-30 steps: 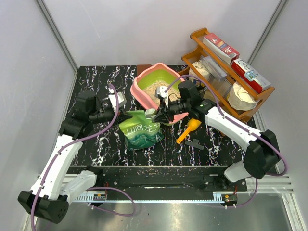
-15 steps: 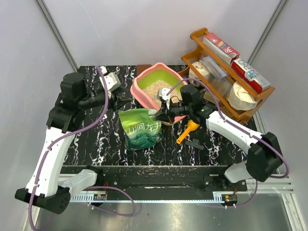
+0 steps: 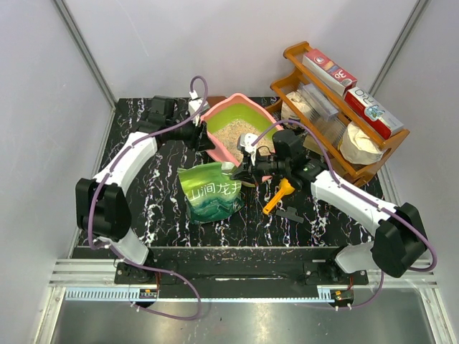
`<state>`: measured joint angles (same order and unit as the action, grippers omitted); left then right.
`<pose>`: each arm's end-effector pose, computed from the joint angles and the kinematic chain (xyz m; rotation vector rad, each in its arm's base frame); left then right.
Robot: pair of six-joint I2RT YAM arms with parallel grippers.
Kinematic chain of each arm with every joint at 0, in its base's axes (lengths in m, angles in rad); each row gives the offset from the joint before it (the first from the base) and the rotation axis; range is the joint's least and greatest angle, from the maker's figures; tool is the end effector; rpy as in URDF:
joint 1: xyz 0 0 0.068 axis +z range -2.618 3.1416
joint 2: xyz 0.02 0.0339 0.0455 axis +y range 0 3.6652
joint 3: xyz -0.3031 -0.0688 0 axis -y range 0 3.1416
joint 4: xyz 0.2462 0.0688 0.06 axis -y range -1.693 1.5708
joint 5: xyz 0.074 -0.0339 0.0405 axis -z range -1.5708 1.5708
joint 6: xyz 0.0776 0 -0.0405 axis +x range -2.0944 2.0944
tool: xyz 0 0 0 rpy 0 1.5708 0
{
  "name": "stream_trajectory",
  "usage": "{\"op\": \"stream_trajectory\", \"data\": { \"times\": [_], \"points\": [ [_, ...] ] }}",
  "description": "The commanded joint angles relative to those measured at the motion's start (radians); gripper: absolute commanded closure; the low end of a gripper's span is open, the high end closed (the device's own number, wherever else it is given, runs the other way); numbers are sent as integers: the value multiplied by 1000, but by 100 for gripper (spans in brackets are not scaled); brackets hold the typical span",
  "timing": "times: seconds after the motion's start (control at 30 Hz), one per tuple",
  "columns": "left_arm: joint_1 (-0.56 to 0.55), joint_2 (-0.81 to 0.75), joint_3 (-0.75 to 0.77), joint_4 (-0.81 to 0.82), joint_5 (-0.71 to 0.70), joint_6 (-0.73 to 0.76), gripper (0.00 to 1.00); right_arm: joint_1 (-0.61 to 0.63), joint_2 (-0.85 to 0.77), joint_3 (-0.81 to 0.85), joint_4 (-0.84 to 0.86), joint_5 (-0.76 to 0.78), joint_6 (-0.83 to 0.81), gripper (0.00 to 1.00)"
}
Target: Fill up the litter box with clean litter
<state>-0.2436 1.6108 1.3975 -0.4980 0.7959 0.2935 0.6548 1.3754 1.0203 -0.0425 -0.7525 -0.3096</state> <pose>0.3580 -0.1461 0.3391 0.9596 1.9422 -0.8696 0.2321 0.2451 0.3309 -1.3309 1.4606 0.9620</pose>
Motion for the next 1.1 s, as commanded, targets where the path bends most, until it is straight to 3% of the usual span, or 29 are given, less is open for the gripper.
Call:
{"op": "stream_trajectory", "data": {
  "times": [0.0, 0.3, 0.6, 0.8, 1.07],
  "points": [
    [-34, 21, 34, 81, 155, 2, 57, 9, -38, -3, 59, 7, -11, 100],
    [-181, 11, -52, 76, 252, 30, 60, 8, -45, 0, 50, 45, -66, 100],
    [-218, -5, -55, 41, 347, 19, 63, 9, -26, 0, 27, 107, -43, 100],
    [-266, -8, -37, -59, 370, 105, 70, 9, -13, 8, 35, 209, -37, 100],
    [-250, -6, -31, -62, 299, 113, 71, 9, -51, 35, -26, 196, -83, 85]
  ]
}}
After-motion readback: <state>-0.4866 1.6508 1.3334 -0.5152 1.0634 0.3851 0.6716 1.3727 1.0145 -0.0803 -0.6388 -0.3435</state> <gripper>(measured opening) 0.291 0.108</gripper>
